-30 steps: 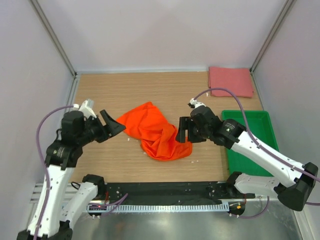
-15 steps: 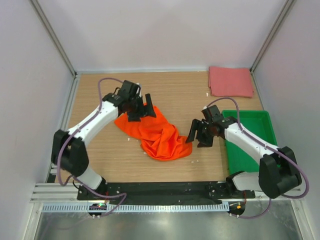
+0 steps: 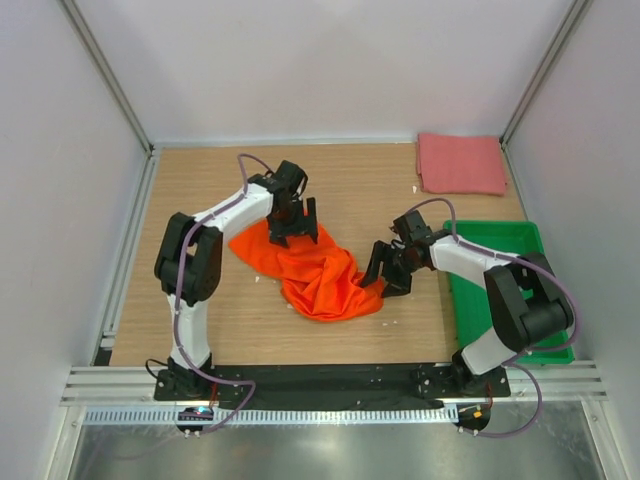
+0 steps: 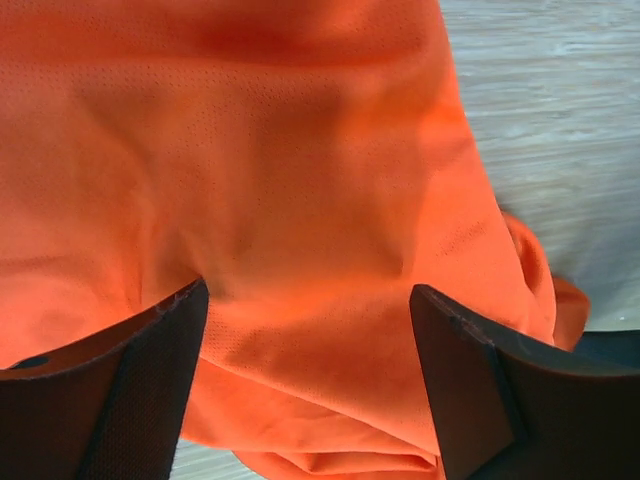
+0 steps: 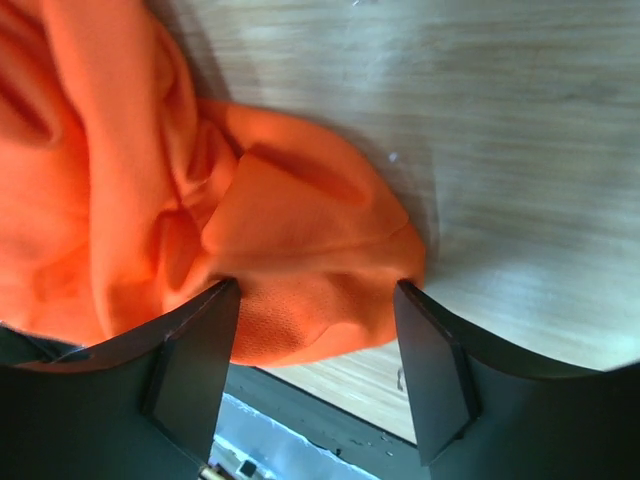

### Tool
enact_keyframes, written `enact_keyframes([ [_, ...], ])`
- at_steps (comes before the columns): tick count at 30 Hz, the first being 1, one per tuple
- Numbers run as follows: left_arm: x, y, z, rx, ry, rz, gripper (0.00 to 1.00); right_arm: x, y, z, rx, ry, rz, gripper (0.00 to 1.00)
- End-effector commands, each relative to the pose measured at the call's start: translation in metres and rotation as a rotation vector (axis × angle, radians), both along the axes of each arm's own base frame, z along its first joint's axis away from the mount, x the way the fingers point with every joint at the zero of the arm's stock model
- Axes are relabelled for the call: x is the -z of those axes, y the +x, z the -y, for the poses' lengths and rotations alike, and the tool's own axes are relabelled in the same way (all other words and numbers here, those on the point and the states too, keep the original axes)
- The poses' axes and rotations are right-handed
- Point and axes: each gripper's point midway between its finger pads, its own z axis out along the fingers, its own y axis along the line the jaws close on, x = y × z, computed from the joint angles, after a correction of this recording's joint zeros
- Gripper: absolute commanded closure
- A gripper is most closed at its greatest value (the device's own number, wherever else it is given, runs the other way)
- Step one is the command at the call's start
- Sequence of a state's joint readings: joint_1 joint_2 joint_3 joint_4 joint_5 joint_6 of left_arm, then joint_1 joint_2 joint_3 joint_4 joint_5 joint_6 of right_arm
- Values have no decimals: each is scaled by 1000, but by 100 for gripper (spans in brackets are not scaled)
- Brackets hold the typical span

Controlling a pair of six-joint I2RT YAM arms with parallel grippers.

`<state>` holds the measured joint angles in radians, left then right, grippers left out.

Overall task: Fold and stack the t-shirts
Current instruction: Flatten the tshirt out

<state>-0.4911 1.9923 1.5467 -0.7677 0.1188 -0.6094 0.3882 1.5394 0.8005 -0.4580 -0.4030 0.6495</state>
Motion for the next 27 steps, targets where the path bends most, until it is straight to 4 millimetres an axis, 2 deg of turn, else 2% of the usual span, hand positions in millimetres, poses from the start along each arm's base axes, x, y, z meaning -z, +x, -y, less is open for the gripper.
enact_keyframes([
  [1, 0, 12, 7, 38, 8, 18, 23, -3, 19, -12, 9, 45, 24, 32],
  [2, 3, 12, 11, 53, -9, 2, 28, -1, 21, -13, 11, 46, 16, 34],
  [3, 3, 17, 15, 54, -22, 10, 34, -1, 25, -15, 20, 47, 16, 40],
  [4, 5, 19, 17, 56, -27, 11, 48, -1, 27, -14, 24, 43, 23, 45],
  [5, 3, 23, 19, 57, -37, 28, 54, -2, 29, -13, 26, 33, 28, 51],
  [6, -5, 30, 23, 55, -52, 55, 62, -7, 39, -11, 39, 7, 59, 71],
  [7, -17, 37, 22, 45, -66, 85, 76, -10, 45, -7, 33, -20, 82, 80],
  [8, -27, 43, 23, 41, -80, 113, 84, -13, 47, -2, 31, -49, 79, 87],
  [9, -40, 50, 23, 35, -93, 144, 92, -29, 64, -3, 36, -58, 128, 99],
  [10, -62, 65, 21, 17, -118, 196, 100, -36, 77, 9, 60, -111, 162, 99],
  [11, -88, 72, 20, 9, -144, 252, 100, -45, 80, 17, 50, -147, 175, 99],
  [12, -106, 79, 18, -4, -159, 294, 100, -72, 103, 19, 64, -161, 255, 99],
  [13, -136, 92, 13, -21, -186, 363, 100, -89, 116, 32, 92, -217, 314, 99],
  [14, -166, 93, 7, -33, -208, 424, 100, -122, 129, 37, 81, -245, 387, 99],
  [16, -205, 99, -9, -67, -234, 506, 100, -158, 139, 45, 83, -275, 469, 99],
  [17, -218, 97, -15, -81, -245, 533, 100, -177, 137, 52, 85, -296, 498, 99],
  [18, -244, 88, -24, -93, -265, 581, 100, -208, 141, 51, 82, -281, 572, 99],
  [19, -251, 86, -37, -129, -267, 595, 100, -221, 138, 51, 82, -271, 594, 99],
  [20, -239, 79, -45, -143, -265, 577, 100, -240, 126, 51, 81, -244, 620, 99],
  [21, -263, 62, -56, -157, -287, 633, 100, -244, 117, 49, 80, -213, 618, 99],
  [22, -263, 55, -65, -179, -289, 642, 100, -245, 105, 46, 69, -184, 610, 99],
  [23, -233, 39, -73, -198, -267, 584, 100, -246, 93, 42, 58, -145, 607, 99],
  [24, -246, 18, -81, -205, -280, 617, 100, -234, 60, 34, 28, -71, 558, 99],
  [25, -236, 2, -86, -210, -272, 599, 100, -225, 40, 30, 16, -33, 529, 99],
  [26, -221, -16, -91, -227, -262, 555, 100, -182, 10, 29, -1, -21, 409, 99],
  [27, -177, -40, -101, -257, -213, 452, 85, -184, -25, 20, -44, 72, 402, 93],
])
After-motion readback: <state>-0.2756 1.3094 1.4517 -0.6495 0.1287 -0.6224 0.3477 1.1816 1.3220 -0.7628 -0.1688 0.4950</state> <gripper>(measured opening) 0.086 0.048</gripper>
